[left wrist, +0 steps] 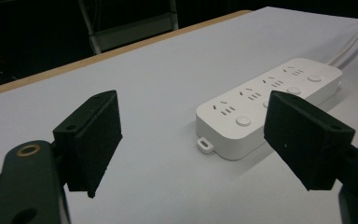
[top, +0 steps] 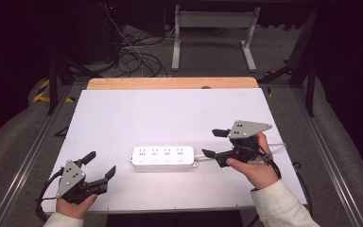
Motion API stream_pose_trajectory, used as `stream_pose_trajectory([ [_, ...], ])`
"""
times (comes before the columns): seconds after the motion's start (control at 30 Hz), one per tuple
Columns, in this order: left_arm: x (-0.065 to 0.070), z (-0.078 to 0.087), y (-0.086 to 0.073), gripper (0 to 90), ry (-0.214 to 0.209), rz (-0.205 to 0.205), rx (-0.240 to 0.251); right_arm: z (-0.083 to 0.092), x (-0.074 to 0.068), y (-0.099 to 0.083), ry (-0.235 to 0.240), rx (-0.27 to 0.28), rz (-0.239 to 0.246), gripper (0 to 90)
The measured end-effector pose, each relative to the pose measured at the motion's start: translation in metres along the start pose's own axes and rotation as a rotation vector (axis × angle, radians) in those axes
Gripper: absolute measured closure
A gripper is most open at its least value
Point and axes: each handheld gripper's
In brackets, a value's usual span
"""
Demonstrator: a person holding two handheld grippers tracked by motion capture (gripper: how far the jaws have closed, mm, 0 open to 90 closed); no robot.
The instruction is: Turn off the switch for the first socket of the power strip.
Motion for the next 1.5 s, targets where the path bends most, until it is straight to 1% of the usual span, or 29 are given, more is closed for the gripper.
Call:
stream_pose_trajectory([
  [0.03,0.0,0.0,0.0,19.4,0.0,0.0,0.0,0.0,0.0,0.0,0.0,0.0,0.0,26.4],
  [0.07,0.0,0.0,0.0,19.4,0.0,0.0,0.0,0.003,0.0,-0.005,-0.008,0.013,-0.009,26.1],
  [0.1,0.0,0.0,0.0,19.4,0.0,0.0,0.0,0.003,0.0,-0.005,-0.008,0.013,-0.009,26.1],
  [0.17,0.0,0.0,0.0,19.4,0.0,0.0,0.0,0.006,-0.001,-0.013,-0.022,0.028,-0.017,25.6],
  [0.23,0.0,0.0,0.0,19.4,0.0,0.0,0.0,0.008,-0.002,-0.019,-0.021,0.033,-0.026,25.9],
  [0.33,0.0,0.0,0.0,19.4,0.0,-0.001,0.001,0.01,-0.003,-0.027,-0.032,0.048,-0.042,25.9],
  [0.37,0.0,0.0,0.0,19.4,0.0,-0.001,0.001,0.01,-0.003,-0.027,-0.032,0.048,-0.042,25.9],
  [0.4,0.0,0.0,0.0,19.4,0.0,-0.001,0.0,0.011,-0.004,-0.034,-0.038,0.056,-0.055,25.6],
  [0.5,0.0,0.0,0.0,19.4,-0.001,-0.001,0.001,0.013,-0.005,-0.043,-0.05,0.064,-0.073,25.4],
  [0.53,0.0,0.0,0.0,19.4,-0.001,-0.001,0.001,0.013,-0.005,-0.043,-0.05,0.064,-0.073,25.4],
  [0.57,0.0,0.0,0.0,19.4,-0.001,-0.001,0.001,0.015,-0.006,-0.05,-0.059,0.069,-0.082,25.0],
  [0.63,0.0,0.0,0.0,19.4,-0.001,-0.001,0.0,0.017,-0.006,-0.057,-0.067,0.076,-0.094,25.0],
  [0.67,0.0,0.0,0.0,19.4,-0.001,-0.002,0.0,0.017,-0.006,-0.057,-0.067,0.076,-0.094,25.0],
  [0.7,0.001,0.0,0.0,19.4,-0.001,-0.002,0.0,0.019,-0.007,-0.064,-0.071,0.081,-0.104,25.0],
  [0.77,0.001,0.0,0.0,19.4,-0.001,-0.002,0.0,0.019,-0.009,-0.071,-0.072,0.078,-0.113,25.0],
  [0.93,0.001,0.0,0.0,19.3,-0.001,-0.001,-0.001,0.021,-0.011,-0.087,-0.077,0.089,-0.14,24.6],
  [1.07,0.001,0.0,0.0,19.4,-0.001,-0.001,-0.001,0.021,-0.014,-0.099,-0.086,0.091,-0.158,23.8],
  [1.1,0.001,0.0,0.0,19.3,-0.001,-0.001,-0.001,0.021,-0.014,-0.099,-0.086,0.091,-0.158,23.8],
  [1.13,0.001,0.0,0.0,19.3,-0.001,-0.001,0.0,0.021,-0.015,-0.105,-0.089,0.091,-0.16,23.4],
  [1.2,0.001,0.0,0.0,19.3,-0.002,-0.001,0.0,0.021,-0.016,-0.111,-0.087,0.092,-0.166,22.7],
  [1.37,0.001,0.001,0.0,19.3,-0.002,-0.004,-0.002,0.023,-0.019,-0.122,-0.082,0.076,-0.172,21.7],
  [1.4,0.001,0.0,0.0,19.3,-0.003,-0.004,-0.002,0.023,-0.02,-0.124,-0.083,0.071,-0.167,21.4],
  [1.5,0.001,0.0,0.0,19.0,-0.006,-0.005,-0.004,0.022,-0.022,-0.129,-0.08,0.046,-0.172,20.0],
])
Point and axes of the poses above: each handheld gripper's, and its own axes: z roughly backward along the jaws, y roughly out of its top, x roughly to its right, and after that the axes turned 15 degrees about z, right-handed
